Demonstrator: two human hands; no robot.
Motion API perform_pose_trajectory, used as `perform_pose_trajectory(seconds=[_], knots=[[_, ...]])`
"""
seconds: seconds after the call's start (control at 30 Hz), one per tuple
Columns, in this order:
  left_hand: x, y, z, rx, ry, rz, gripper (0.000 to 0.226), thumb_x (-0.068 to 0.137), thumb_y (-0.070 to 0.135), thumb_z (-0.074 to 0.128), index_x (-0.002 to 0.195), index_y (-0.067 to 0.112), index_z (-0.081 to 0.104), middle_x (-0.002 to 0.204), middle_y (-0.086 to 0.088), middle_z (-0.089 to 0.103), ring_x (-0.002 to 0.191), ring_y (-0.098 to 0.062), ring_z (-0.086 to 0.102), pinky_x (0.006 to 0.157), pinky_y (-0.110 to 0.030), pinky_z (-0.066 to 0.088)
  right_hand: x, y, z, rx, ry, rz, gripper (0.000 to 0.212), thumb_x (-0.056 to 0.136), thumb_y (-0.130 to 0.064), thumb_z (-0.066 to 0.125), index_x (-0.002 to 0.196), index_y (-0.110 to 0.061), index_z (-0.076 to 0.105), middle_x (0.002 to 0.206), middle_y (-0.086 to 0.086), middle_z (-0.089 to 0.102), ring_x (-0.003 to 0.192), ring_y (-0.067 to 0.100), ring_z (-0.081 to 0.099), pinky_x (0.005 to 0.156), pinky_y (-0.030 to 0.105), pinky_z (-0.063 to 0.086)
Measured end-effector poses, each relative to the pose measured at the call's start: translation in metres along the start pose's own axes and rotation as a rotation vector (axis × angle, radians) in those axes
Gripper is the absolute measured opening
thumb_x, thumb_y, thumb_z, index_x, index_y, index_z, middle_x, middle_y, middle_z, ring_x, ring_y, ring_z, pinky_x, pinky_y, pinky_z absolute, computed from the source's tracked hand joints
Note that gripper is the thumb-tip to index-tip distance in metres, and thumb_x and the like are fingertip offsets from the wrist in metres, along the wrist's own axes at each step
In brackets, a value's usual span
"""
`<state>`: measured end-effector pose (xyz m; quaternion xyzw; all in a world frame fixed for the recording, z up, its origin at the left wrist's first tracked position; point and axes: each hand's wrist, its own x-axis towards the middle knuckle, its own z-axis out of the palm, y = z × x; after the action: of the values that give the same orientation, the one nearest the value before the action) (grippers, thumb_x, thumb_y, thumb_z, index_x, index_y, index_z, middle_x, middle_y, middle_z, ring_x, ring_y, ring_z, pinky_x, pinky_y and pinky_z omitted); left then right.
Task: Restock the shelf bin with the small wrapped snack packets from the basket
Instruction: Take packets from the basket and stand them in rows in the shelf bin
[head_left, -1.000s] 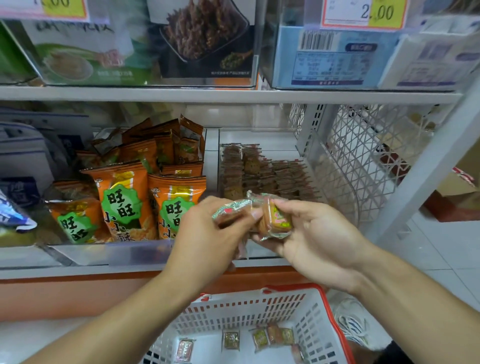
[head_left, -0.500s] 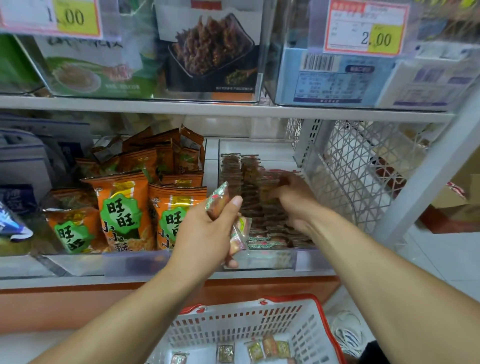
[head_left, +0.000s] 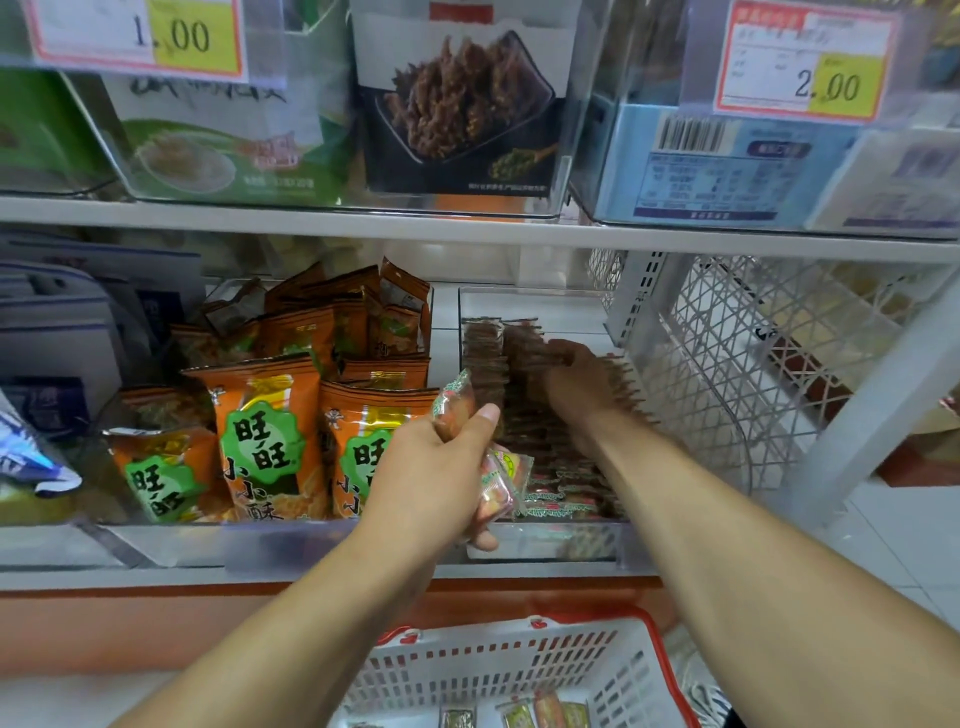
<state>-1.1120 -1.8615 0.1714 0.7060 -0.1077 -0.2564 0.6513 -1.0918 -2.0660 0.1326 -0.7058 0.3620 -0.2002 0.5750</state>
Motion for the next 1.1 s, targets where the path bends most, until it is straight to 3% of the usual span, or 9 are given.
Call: perform_pose_trajectory(seconds=[0.07,0.17,0.33,0.5,0.67,0.8,0.9,1.0,1.1], knots=[[0.001,0.0,0.0,-0.006,0.004,0.001,0.032,0.095,0.043,0.066,0.089,0.011,0.068,0.067,-0.013,0.064,0.044,-0.02,0.064,0.037,-0.026,0.05,0.0,0.002,0.0,-0.052,0.058,-0.006,0.066,0.085,0.004,0.052,0.145,-0.023,0.045,0.136,0.005,0.061,0.12,0.025,0.059,0.088,0.031,0.052],[0.001,0.0,0.0,-0.017,0.011,0.003,0.03,0.095,0.042,0.067,0.086,0.014,0.068,0.067,-0.013,0.064,0.044,-0.021,0.063,0.035,-0.025,0.049,-0.002,0.002,0.003,-0.06,0.013,-0.053,0.073,0.089,0.005,0.044,0.153,-0.027,0.032,0.149,0.004,0.049,0.116,0.019,0.054,0.074,0.021,0.046],[0.001,0.0,-0.001,-0.031,0.01,-0.004,0.032,0.094,0.043,0.067,0.085,0.012,0.066,0.062,-0.009,0.06,0.04,-0.021,0.059,0.033,-0.023,0.045,-0.006,0.003,0.008,-0.148,-0.043,-0.154,0.071,0.081,0.006,0.051,0.146,-0.023,0.046,0.095,-0.021,0.057,0.088,0.005,0.058,0.049,-0.002,0.038],[0.0,0.0,-0.002,-0.032,0.011,-0.012,0.03,0.094,0.044,0.068,0.084,0.016,0.066,0.068,-0.013,0.064,0.042,-0.022,0.062,0.035,-0.024,0.047,-0.009,0.003,0.013,-0.335,-0.095,-0.249,0.068,0.085,0.003,0.053,0.146,-0.027,0.049,0.142,0.002,0.055,0.129,0.023,0.053,0.095,0.024,0.047],[-0.001,0.002,-0.004,-0.092,0.022,0.008,0.027,0.094,0.047,0.067,0.097,0.02,0.069,0.076,-0.014,0.066,0.045,-0.016,0.066,0.037,-0.026,0.049,-0.007,-0.001,0.009,-0.507,-0.049,-0.303,0.064,0.082,-0.004,0.067,0.141,-0.023,0.054,0.141,0.006,0.057,0.132,0.024,0.052,0.109,0.038,0.045],[-0.008,0.006,-0.002,-0.176,0.025,0.015,0.028,0.093,0.05,0.066,0.099,0.023,0.068,0.081,-0.008,0.066,0.049,-0.013,0.068,0.039,-0.026,0.051,-0.022,-0.009,-0.01,-0.444,0.072,-0.399,0.045,0.086,-0.015,0.071,0.128,-0.026,0.059,0.135,0.002,0.055,0.114,0.01,0.057,0.092,0.016,0.046],[-0.013,0.007,-0.001,-0.241,0.04,0.004,0.027,0.095,0.049,0.063,0.092,0.023,0.068,0.078,-0.008,0.066,0.051,-0.012,0.068,0.04,-0.026,0.052,-0.066,-0.022,-0.016,-0.077,0.12,-0.517,0.006,0.091,-0.042,0.065,0.094,-0.038,0.062,0.093,-0.015,0.067,0.076,-0.002,0.06,0.068,0.019,0.044],[-0.017,0.009,-0.002,-0.258,0.049,0.017,0.036,0.098,0.049,0.06,0.087,0.016,0.068,0.065,-0.005,0.065,0.05,-0.012,0.066,0.041,-0.025,0.051,-0.12,-0.019,-0.022,0.008,-0.133,-0.56,0.036,0.079,-0.073,0.064,0.1,-0.044,0.059,0.082,-0.01,0.062,0.07,0.008,0.058,0.061,0.03,0.05],[-0.017,0.009,-0.004,-0.202,0.059,-0.005,0.044,0.099,0.052,0.056,0.086,0.013,0.07,0.068,-0.007,0.074,0.054,-0.019,0.069,0.045,-0.026,0.049,-0.152,-0.011,-0.025,-0.126,-0.343,-0.547,0.059,0.067,-0.071,0.078,0.117,-0.048,0.055,0.093,-0.008,0.057,0.071,0.011,0.056,0.062,0.025,0.051]])
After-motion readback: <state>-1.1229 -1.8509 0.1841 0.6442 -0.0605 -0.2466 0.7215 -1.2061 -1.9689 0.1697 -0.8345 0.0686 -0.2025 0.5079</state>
